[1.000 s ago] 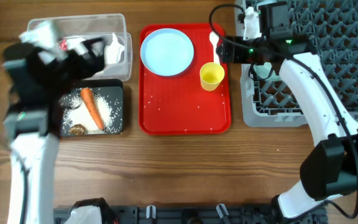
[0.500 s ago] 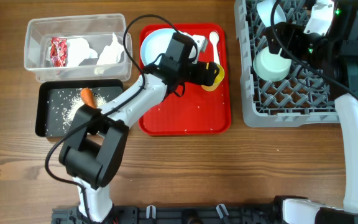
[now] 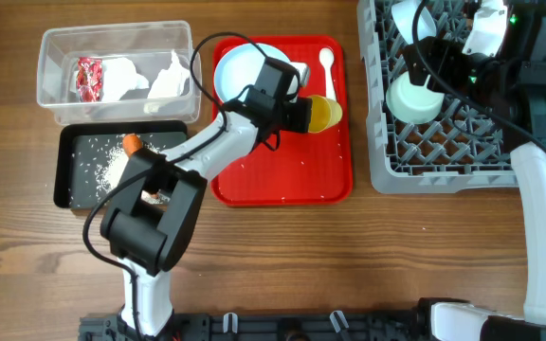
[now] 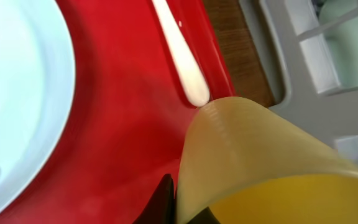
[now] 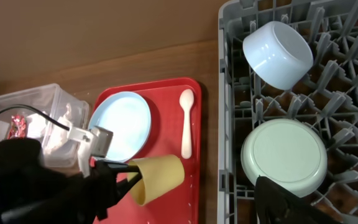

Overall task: Sort waste into correct bins and load items into the dishwasher rack
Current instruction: 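Grasp the yellow cup with the left gripper and lift it, then hand the yellow cup from the left gripper to the right gripper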

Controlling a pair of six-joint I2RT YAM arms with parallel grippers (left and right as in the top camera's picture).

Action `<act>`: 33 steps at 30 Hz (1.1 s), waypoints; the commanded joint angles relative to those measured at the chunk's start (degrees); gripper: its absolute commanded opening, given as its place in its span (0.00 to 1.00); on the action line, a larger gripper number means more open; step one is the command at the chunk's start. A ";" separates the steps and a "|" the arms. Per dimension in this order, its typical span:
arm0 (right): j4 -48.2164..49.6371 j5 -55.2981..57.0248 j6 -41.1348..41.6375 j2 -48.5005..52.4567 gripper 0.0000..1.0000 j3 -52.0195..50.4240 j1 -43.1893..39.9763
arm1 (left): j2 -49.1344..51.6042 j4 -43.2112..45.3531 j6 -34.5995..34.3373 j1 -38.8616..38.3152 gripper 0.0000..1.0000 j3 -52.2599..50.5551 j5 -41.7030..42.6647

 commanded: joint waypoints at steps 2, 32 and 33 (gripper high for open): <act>-0.11 -5.38 -4.87 1.49 0.82 0.15 0.09 | -6.91 0.17 -5.31 9.66 0.04 1.11 32.72; 16.74 -51.95 -21.38 23.21 0.79 0.15 15.63 | -7.74 5.20 -2.14 21.99 0.04 1.11 70.03; 16.72 -51.95 -21.40 23.21 0.75 0.15 15.85 | -7.74 5.22 -2.12 21.99 0.04 1.09 70.01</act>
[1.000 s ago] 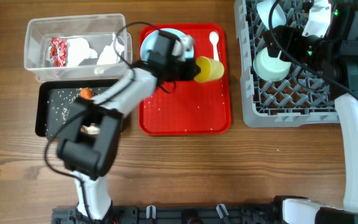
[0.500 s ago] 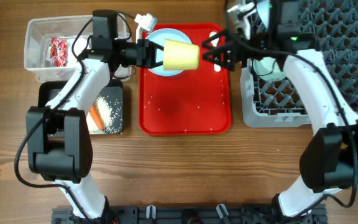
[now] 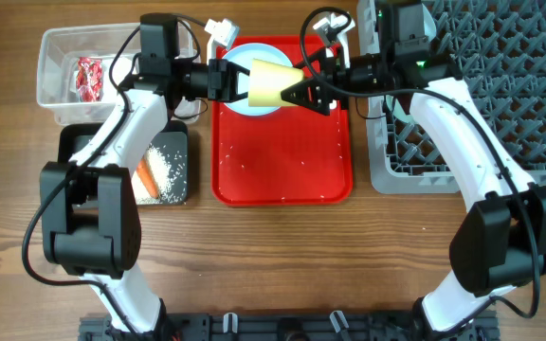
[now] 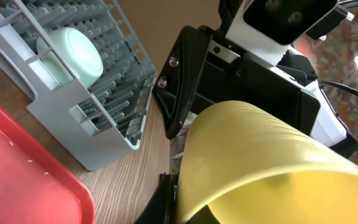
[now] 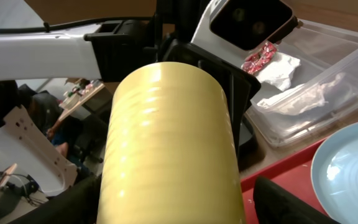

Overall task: Sort waste into correct bins and load items into the dishwasher rack
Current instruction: 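Hand the yellow cup from the left gripper to the right gripper, then place the yellow cup into the dish rack with the right gripper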

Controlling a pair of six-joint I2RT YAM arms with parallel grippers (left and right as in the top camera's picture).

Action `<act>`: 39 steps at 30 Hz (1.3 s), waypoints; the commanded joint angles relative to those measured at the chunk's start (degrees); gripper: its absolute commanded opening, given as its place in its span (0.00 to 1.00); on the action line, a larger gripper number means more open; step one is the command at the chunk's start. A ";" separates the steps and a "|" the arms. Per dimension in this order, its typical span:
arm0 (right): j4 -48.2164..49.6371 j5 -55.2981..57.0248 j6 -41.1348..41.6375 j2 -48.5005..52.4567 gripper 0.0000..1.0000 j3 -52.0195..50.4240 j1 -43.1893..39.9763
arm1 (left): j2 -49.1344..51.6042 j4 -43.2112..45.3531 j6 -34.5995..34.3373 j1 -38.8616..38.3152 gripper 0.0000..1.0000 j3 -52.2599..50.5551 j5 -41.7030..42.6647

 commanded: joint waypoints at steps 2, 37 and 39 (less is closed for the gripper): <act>0.00 1.25 -0.15 0.87 0.64 0.17 1.09 | -1.11 0.22 0.90 -0.15 0.04 0.68 -0.04; -41.13 53.75 14.58 -17.68 0.39 3.26 -15.02 | -1.11 0.15 0.92 2.43 1.00 0.68 -26.51; -44.87 62.88 17.31 -17.90 0.39 3.19 -15.02 | -1.11 0.15 0.92 2.43 1.00 0.68 -26.51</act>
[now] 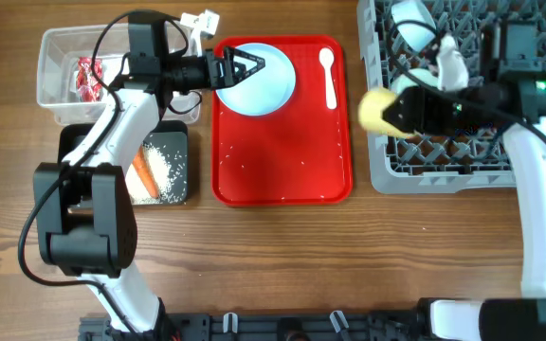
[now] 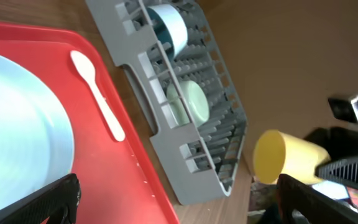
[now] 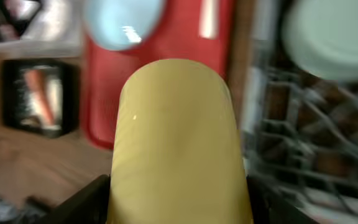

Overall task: Sort waste into correct bins and load items into the dishwasher rack
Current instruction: 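Place the yellow cup into the dish rack with the right gripper, then grasp the light-blue plate on the red tray with the right gripper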

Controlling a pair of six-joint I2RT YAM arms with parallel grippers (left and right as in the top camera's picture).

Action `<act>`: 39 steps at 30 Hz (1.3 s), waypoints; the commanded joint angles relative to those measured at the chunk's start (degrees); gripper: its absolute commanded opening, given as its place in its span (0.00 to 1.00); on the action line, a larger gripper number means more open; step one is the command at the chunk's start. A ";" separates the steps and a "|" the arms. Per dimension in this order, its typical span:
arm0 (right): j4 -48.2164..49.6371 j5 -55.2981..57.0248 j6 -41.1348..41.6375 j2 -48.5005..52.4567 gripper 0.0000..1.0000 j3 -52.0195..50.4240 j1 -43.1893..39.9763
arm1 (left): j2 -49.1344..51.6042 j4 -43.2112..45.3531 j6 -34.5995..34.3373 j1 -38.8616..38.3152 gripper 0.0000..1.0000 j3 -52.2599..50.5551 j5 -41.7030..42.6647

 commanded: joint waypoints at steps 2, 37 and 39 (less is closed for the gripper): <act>-3.37 20.96 6.27 0.07 0.39 0.15 -0.13 | -1.11 0.13 0.52 0.04 1.00 0.68 -1.46; 26.16 6.95 12.02 20.61 0.98 13.51 15.96 | -1.20 0.33 -2.38 0.20 1.00 0.70 -3.28; 29.11 6.95 12.70 24.79 0.99 13.53 17.75 | -3.21 -0.55 -6.38 2.51 1.00 1.88 -3.34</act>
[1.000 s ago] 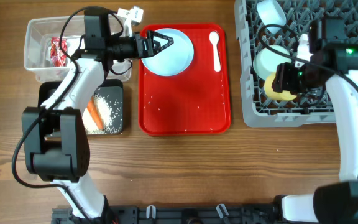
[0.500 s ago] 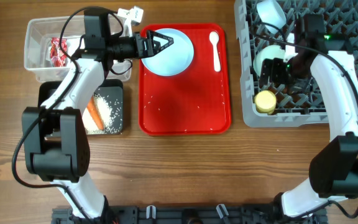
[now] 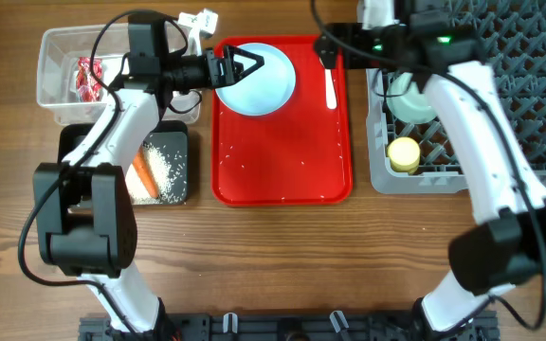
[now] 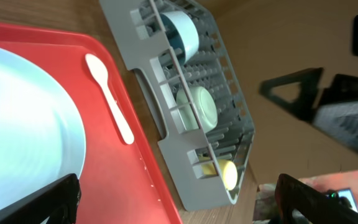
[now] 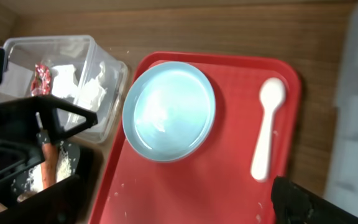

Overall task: Sort waste into correct bins and load items into the dishwasher rack
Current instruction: 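Grasp the light-blue plate on the red tray with the right gripper, then carry the light-blue plate right and stand it in the dish rack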

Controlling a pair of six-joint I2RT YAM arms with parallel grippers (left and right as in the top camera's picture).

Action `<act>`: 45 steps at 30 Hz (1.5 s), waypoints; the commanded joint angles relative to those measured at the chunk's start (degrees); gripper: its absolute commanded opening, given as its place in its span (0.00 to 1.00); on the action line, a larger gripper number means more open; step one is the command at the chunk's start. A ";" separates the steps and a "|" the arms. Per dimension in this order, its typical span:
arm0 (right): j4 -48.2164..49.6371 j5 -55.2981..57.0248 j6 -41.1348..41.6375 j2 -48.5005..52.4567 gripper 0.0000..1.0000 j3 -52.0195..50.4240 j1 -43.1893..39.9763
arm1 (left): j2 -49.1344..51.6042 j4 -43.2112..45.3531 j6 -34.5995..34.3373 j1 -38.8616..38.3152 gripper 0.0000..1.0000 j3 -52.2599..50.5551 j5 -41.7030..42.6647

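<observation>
The yellow cup [image 3: 404, 153] lies in the front left corner of the grey dishwasher rack [image 3: 379, 180], also visible in the left wrist view as the yellow cup [image 4: 222, 169]. A light blue plate [image 3: 262, 83] and a white spoon [image 3: 330, 87] rest on the red tray [image 3: 282, 161]. My left gripper [image 3: 252, 66] hangs open over the plate's left part, holding nothing. My right gripper [image 3: 328, 49] is open and empty above the tray's far right corner, by the spoon [image 5: 267, 127]. The right wrist view looks down on the plate [image 5: 169, 115].
A clear bin [image 3: 112, 62] with wrappers stands far left. In front of it sits a black tray [image 3: 121, 163] holding a carrot and rice. A mint bowl [image 4: 197, 104] and a white cup [image 4: 182, 31] sit in the rack [image 4: 166, 134].
My right gripper held the yellow cup at the rack's left edge. Now the cup lies in the rack's front left corner and the gripper is open over the tray near the spoon. The left arm is unchanged.
First my left gripper was shut on the yellow cup on the tray. Then it held the cup above the plate with my right gripper's fingers at it. Later the right gripper had the cup by the rack and the left was open. The cup now lies in the rack.
</observation>
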 commanded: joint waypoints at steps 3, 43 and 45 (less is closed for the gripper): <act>5.09 0.70 2.86 12.68 0.93 0.61 2.05 | -9.44 -7.48 -4.26 5.75 1.00 2.54 -10.67; 11.69 51.91 -12.33 -2.73 0.04 2.10 0.28 | -18.29 -28.83 0.83 4.81 1.00 2.51 -53.29; 15.65 60.19 -16.68 -3.17 0.04 2.10 -1.38 | -18.29 -28.81 0.83 4.81 1.00 2.51 -53.29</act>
